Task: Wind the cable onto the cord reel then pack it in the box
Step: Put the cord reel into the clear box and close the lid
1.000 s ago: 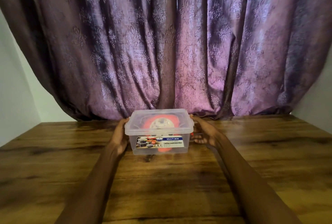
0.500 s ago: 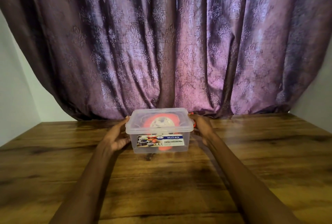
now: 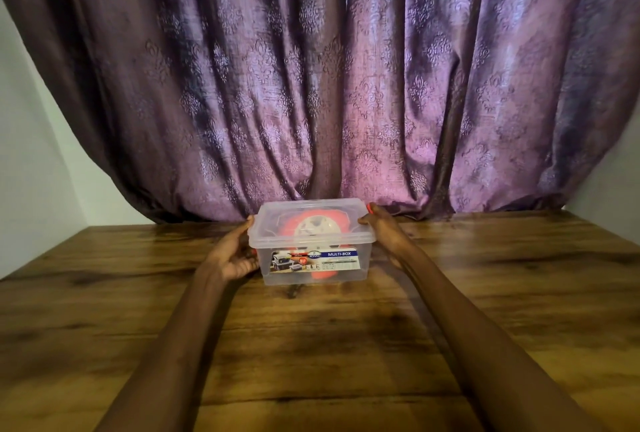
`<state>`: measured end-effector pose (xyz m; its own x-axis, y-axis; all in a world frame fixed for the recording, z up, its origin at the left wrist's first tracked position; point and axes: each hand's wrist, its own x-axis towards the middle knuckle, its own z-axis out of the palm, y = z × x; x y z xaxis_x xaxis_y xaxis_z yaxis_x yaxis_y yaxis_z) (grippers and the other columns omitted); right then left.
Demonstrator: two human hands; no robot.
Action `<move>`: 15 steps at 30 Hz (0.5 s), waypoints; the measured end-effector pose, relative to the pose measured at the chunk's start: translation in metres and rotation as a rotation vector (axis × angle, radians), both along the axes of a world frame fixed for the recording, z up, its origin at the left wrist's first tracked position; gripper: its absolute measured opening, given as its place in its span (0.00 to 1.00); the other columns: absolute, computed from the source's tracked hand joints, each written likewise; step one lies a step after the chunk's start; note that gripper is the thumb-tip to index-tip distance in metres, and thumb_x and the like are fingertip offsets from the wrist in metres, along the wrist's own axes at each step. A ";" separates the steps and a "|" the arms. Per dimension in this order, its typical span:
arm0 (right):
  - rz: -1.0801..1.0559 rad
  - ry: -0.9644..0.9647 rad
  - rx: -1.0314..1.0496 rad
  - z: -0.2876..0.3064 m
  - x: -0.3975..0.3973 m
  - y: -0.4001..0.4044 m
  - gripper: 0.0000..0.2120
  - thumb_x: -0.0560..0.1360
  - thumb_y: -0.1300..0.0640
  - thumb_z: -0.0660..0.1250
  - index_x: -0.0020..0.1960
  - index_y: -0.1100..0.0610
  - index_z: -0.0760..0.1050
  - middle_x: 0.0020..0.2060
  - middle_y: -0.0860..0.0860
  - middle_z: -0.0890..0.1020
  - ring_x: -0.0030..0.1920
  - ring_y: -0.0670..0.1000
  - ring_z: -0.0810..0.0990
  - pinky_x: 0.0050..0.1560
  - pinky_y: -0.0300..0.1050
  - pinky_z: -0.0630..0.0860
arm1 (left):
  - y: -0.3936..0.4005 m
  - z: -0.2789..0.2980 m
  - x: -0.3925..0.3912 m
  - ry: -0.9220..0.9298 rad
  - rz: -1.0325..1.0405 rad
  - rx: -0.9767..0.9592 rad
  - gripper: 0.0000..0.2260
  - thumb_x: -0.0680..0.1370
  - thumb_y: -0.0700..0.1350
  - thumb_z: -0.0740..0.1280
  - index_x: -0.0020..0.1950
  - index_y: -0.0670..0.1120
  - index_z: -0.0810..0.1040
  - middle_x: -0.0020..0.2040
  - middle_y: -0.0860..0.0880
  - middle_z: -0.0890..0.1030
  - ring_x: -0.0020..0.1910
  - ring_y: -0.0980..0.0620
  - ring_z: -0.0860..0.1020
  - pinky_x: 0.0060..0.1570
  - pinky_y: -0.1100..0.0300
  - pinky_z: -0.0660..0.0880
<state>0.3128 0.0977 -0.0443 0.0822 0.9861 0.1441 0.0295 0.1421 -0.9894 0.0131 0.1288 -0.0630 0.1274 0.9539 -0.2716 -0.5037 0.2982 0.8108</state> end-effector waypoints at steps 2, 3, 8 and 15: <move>0.013 -0.062 -0.001 0.001 0.003 0.002 0.21 0.79 0.64 0.59 0.72 0.61 0.66 0.61 0.57 0.79 0.53 0.54 0.80 0.49 0.44 0.75 | 0.000 -0.002 0.001 -0.008 0.020 0.008 0.14 0.75 0.51 0.73 0.55 0.43 0.81 0.47 0.44 0.82 0.49 0.47 0.81 0.47 0.41 0.80; 0.008 -0.065 -0.003 0.000 0.003 0.002 0.22 0.80 0.64 0.59 0.74 0.62 0.64 0.63 0.57 0.77 0.57 0.56 0.79 0.51 0.45 0.75 | -0.001 -0.002 0.003 -0.023 0.043 0.020 0.10 0.76 0.49 0.72 0.49 0.42 0.82 0.41 0.45 0.83 0.41 0.49 0.82 0.44 0.43 0.82; -0.001 0.166 0.019 -0.008 -0.007 0.001 0.21 0.78 0.68 0.57 0.70 0.61 0.68 0.53 0.57 0.79 0.46 0.55 0.79 0.41 0.47 0.76 | -0.007 0.005 0.024 -0.104 0.216 0.141 0.08 0.80 0.46 0.67 0.45 0.42 0.80 0.37 0.47 0.85 0.35 0.51 0.83 0.34 0.55 0.83; -0.033 0.214 0.037 -0.012 -0.007 0.006 0.21 0.77 0.69 0.59 0.67 0.54 0.68 0.46 0.49 0.81 0.37 0.46 0.80 0.31 0.35 0.76 | -0.026 -0.012 0.041 -0.056 0.142 0.269 0.23 0.78 0.47 0.65 0.72 0.42 0.72 0.67 0.35 0.77 0.67 0.31 0.74 0.67 0.31 0.68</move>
